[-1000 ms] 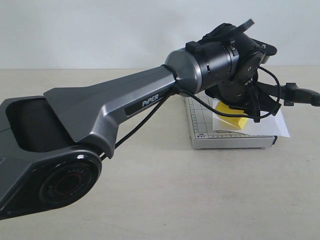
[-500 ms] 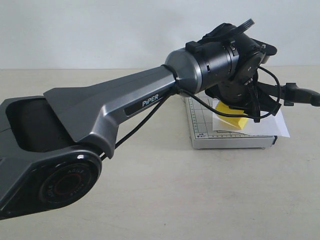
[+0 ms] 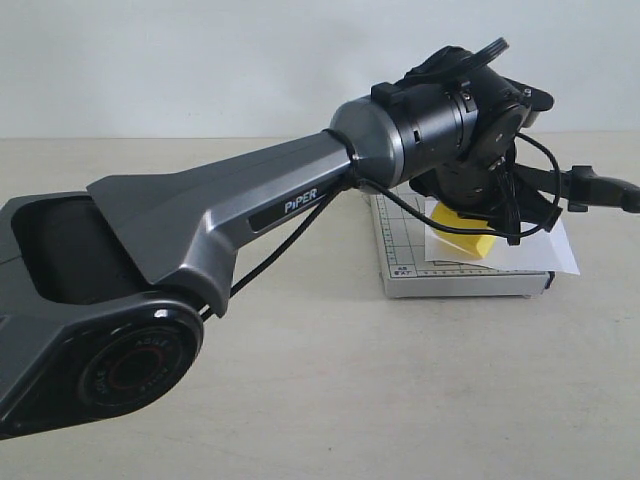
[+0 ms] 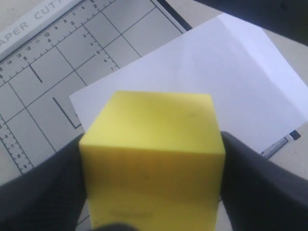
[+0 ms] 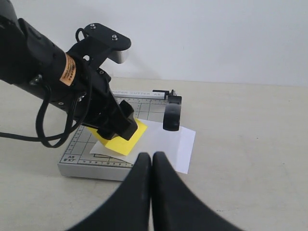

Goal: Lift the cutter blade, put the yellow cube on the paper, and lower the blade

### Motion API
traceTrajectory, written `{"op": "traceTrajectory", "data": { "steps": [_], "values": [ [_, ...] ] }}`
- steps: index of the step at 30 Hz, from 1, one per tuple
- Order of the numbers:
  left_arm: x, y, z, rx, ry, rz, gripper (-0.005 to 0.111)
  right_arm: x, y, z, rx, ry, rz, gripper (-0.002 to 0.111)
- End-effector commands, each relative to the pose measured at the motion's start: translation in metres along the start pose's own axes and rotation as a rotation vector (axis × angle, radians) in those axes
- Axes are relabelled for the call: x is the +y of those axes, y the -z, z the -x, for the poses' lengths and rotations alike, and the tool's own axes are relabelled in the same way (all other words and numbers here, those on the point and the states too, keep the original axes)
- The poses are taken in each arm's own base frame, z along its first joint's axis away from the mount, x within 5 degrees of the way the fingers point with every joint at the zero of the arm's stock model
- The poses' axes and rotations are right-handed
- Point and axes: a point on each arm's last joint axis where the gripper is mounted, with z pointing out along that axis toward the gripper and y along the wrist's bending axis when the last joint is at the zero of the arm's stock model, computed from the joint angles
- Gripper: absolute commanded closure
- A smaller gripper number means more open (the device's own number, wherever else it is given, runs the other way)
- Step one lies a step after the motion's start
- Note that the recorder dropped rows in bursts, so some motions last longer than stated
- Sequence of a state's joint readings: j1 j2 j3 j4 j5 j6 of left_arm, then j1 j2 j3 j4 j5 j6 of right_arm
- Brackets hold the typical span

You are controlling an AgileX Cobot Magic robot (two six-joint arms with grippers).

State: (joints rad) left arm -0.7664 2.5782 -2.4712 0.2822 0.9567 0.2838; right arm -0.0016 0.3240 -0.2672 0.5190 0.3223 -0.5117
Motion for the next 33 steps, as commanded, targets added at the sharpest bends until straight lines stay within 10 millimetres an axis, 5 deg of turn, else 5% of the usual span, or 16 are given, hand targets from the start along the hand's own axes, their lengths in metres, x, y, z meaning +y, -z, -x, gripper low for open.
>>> {"op": "traceTrajectory", "data": {
  "steps": [1, 5, 11, 20, 28, 33],
  "values": [
    [0.004, 0.005, 0.002, -0.008, -0.001, 0.007, 0.083, -0.001, 0.000, 0.000, -0.009, 0.003, -0.010, 0.108],
    [0.004, 0.005, 0.002, -0.012, -0.001, 0.009, 0.082, -0.001, 0.000, 0.000, -0.009, 0.003, -0.010, 0.108],
    [0.004, 0.005, 0.003, -0.019, 0.000, 0.014, 0.031, -0.001, 0.000, 0.000, -0.009, 0.003, -0.010, 0.108],
    [0.008, 0.010, 0.004, -0.021, -0.014, 0.041, 0.030, -0.001, 0.000, 0.000, -0.009, 0.003, -0.010, 0.108],
    [0.033, 0.078, 0.019, -0.075, 0.021, 0.059, 0.031, -0.001, 0.000, 0.000, -0.009, 0.003, -0.010, 0.108],
    [0.034, 0.085, 0.013, -0.002, 0.016, 0.054, 0.045, -0.001, 0.000, 0.000, -0.009, 0.003, -0.010, 0.108]
  ]
}}
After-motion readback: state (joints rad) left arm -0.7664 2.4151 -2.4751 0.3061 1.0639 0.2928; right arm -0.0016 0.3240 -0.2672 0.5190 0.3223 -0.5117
